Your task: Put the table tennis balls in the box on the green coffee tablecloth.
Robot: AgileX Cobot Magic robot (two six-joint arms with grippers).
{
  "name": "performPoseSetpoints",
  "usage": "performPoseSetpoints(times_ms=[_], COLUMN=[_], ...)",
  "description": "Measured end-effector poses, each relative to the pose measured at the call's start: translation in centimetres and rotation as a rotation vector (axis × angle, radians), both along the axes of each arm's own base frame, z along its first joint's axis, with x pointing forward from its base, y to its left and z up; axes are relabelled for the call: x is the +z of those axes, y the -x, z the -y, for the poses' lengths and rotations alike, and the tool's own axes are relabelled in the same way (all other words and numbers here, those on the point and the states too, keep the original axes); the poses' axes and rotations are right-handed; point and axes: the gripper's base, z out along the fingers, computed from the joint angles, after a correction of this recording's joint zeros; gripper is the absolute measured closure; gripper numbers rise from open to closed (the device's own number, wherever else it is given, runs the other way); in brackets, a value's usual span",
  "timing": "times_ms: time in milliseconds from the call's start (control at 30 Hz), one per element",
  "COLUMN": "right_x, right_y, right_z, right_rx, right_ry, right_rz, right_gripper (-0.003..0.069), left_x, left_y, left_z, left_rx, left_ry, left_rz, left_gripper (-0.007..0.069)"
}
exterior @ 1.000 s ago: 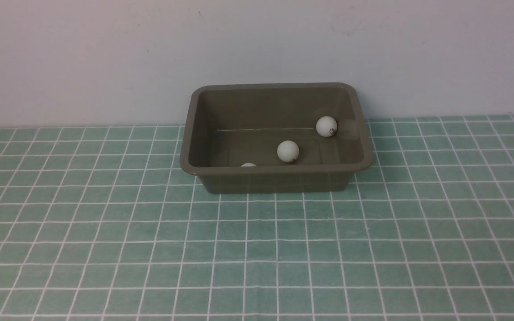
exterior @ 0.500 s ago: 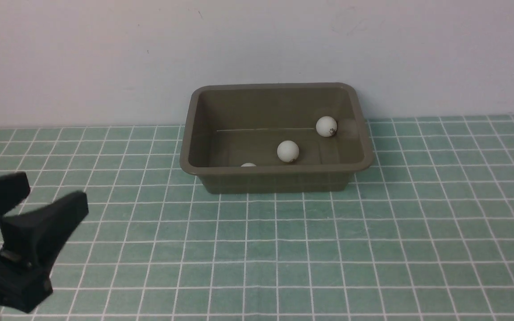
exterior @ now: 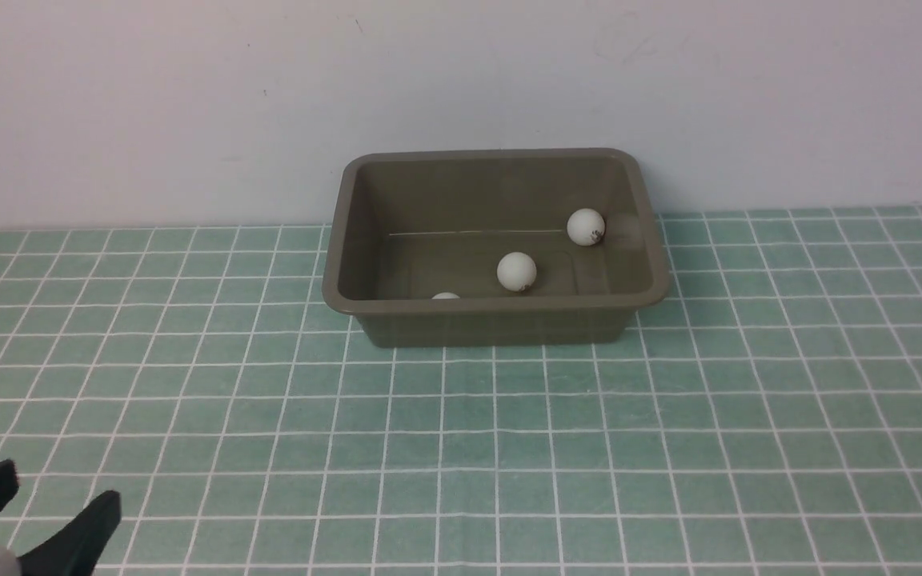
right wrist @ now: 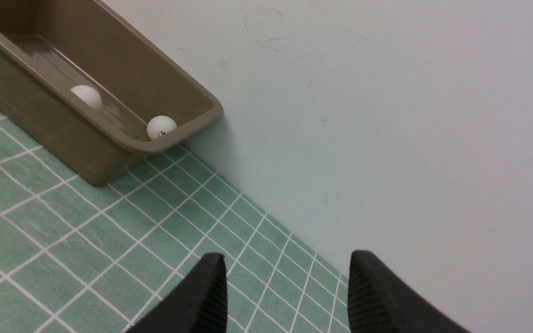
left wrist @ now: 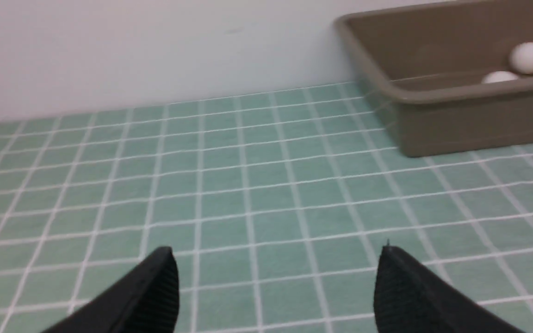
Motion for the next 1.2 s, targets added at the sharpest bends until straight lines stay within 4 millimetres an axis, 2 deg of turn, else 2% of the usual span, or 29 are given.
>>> performPoseSetpoints(times_ms=[133, 300, 1200], right_x=[0.0, 0.0, 0.0], right_y=[0.0, 0.0, 0.0], right_z=[0.0, 0.0, 0.0], right_rx=[0.0, 0.0, 0.0], right_ry=[0.0, 0.0, 0.0], right_rz=[0.0, 0.0, 0.0], right_gripper=[0.0323, 0.0323, 0.0323], left_x=[-2.0, -3.5, -3.6], left_y=[0.7, 1.3, 1.4], left_z=[-0.5, -0.5, -1.1], left_rx=[0.079, 0.077, 0.143], left_ry=[-0.018, -0.055, -0.073], left_rz=[-0.02, -0.079, -0.099], left_gripper=[0.0114, 0.0114, 0.0114])
